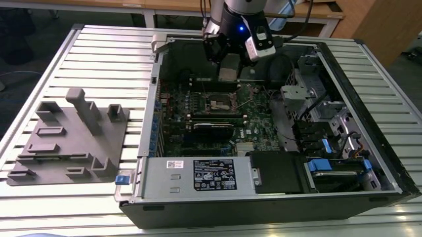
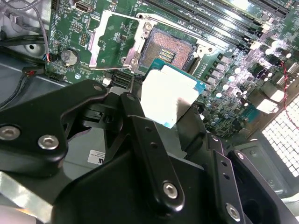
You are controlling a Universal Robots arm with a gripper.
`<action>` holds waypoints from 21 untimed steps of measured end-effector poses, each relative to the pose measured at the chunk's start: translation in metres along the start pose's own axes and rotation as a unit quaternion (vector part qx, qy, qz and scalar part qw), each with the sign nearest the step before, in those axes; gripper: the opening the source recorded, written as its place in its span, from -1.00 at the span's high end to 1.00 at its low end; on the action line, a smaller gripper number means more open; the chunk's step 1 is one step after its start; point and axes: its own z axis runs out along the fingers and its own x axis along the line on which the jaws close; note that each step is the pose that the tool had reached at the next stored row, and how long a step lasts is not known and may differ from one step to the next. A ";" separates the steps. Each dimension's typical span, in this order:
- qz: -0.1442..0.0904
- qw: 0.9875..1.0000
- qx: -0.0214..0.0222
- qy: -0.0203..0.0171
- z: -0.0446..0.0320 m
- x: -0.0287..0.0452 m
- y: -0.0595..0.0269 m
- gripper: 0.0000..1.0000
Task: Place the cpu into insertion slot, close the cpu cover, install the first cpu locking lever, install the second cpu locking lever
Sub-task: 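Place the cpu into insertion slot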
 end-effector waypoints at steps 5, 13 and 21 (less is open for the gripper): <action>0.007 1.000 0.000 -0.001 0.0001 0.0000 0.0000 -0.08; 0.075 0.997 -0.001 -0.007 0.0016 0.0000 -0.0001 -0.08; 0.143 0.990 -0.003 -0.013 0.0026 -0.0001 -0.0003 -0.08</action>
